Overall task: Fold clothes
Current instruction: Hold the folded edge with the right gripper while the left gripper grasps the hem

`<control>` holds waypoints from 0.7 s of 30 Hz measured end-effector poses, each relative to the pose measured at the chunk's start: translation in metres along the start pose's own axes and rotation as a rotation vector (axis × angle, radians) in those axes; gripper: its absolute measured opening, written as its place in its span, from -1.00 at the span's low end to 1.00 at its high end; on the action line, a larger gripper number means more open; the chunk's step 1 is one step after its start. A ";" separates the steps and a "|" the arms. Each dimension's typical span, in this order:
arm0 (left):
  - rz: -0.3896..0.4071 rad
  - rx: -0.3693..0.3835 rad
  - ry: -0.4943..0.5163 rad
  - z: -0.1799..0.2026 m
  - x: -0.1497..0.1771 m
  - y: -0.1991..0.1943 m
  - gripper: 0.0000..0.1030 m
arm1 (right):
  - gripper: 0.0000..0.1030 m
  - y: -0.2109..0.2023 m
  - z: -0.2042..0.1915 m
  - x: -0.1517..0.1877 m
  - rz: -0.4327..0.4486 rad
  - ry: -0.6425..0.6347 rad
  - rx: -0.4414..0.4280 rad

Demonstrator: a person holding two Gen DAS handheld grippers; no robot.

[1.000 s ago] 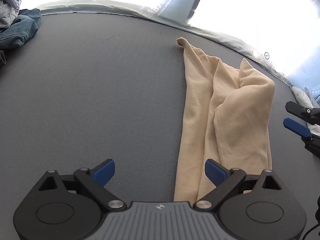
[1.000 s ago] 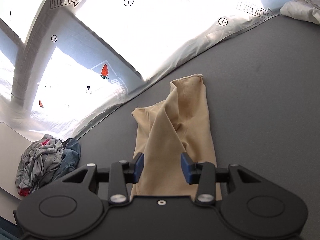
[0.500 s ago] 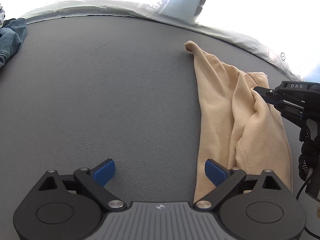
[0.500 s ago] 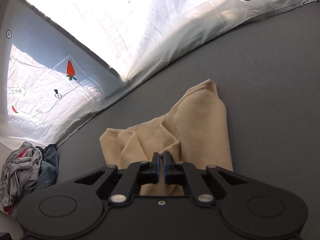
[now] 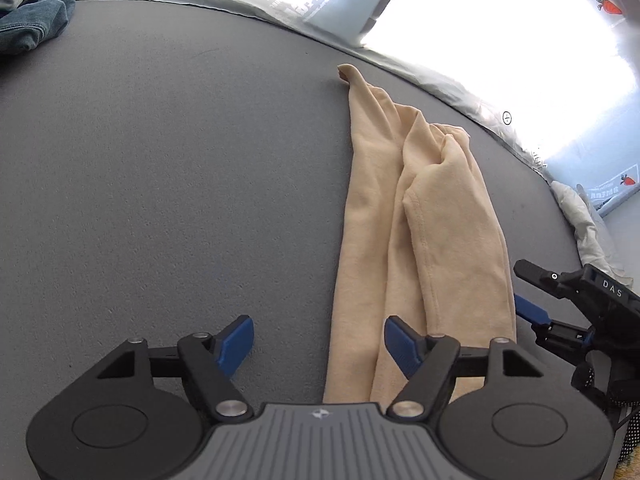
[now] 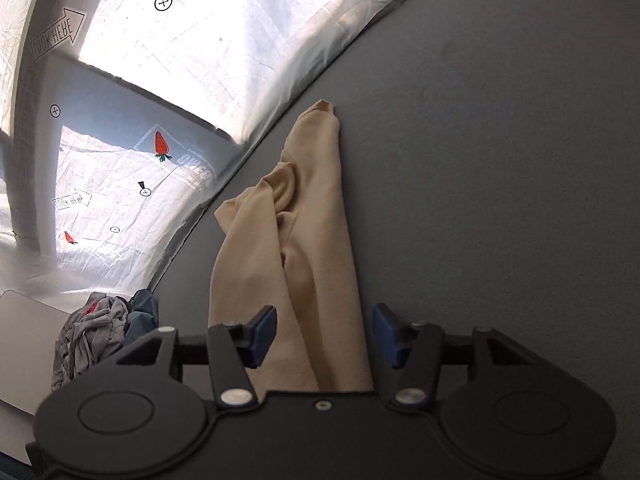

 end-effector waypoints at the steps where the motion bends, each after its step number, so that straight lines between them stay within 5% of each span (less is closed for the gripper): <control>1: -0.010 0.027 -0.013 -0.001 0.008 -0.001 -0.12 | -0.03 -0.002 0.003 0.010 -0.010 0.017 -0.022; 4: -0.045 0.119 -0.059 -0.003 0.031 -0.002 -0.56 | -0.11 -0.009 0.010 0.035 -0.032 0.070 -0.080; 13: -0.073 0.185 -0.120 -0.012 0.080 -0.012 -0.55 | -0.31 -0.027 0.024 0.096 -0.091 0.164 -0.177; 21: -0.102 0.216 -0.128 -0.017 0.109 -0.019 -0.51 | -0.33 -0.042 0.022 0.139 -0.139 0.131 -0.145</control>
Point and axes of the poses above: each gripper's, at about its wrist camera, not at the fingertips, and y roughly the way its jaws point, z to its right, x to its underside, the point moved 6 cm from there along y, roughly the way its jaws point, and after that the axes turned 13 degrees about -z, right-handed, at the moved point
